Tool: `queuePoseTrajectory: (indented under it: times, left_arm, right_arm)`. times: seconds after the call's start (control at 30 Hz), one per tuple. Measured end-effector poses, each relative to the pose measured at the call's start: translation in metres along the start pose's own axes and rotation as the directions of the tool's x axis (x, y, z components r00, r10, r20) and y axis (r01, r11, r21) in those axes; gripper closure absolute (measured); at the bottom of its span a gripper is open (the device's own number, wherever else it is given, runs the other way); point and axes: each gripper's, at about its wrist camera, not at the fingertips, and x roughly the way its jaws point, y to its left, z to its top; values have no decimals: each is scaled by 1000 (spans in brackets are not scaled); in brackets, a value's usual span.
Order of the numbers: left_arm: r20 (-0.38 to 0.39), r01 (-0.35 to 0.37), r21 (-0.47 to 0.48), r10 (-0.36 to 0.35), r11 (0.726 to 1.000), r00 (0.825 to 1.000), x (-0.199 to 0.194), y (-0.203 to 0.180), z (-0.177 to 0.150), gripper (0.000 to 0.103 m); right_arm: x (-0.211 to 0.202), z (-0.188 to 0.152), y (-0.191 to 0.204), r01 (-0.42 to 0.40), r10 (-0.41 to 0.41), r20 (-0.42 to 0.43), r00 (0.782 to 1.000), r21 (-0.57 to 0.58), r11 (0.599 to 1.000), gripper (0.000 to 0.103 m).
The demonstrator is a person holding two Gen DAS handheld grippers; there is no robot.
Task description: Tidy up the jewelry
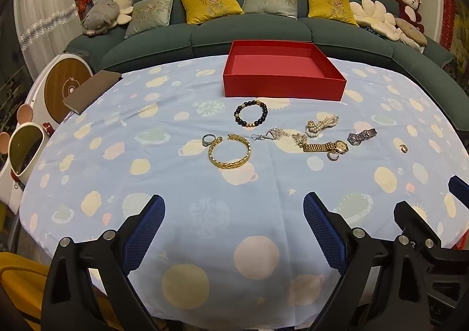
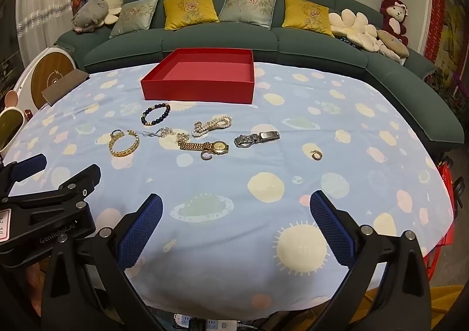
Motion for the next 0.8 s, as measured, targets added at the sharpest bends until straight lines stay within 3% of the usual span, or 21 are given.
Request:
queuePoseTrajectory:
  times: [0.8]
  left_arm:
    - [1, 13, -3, -13, 1000, 1000, -3, -3, 2, 14]
  right_arm:
    - [-9, 0, -5, -5, 5, 13, 1000, 19, 1000, 5]
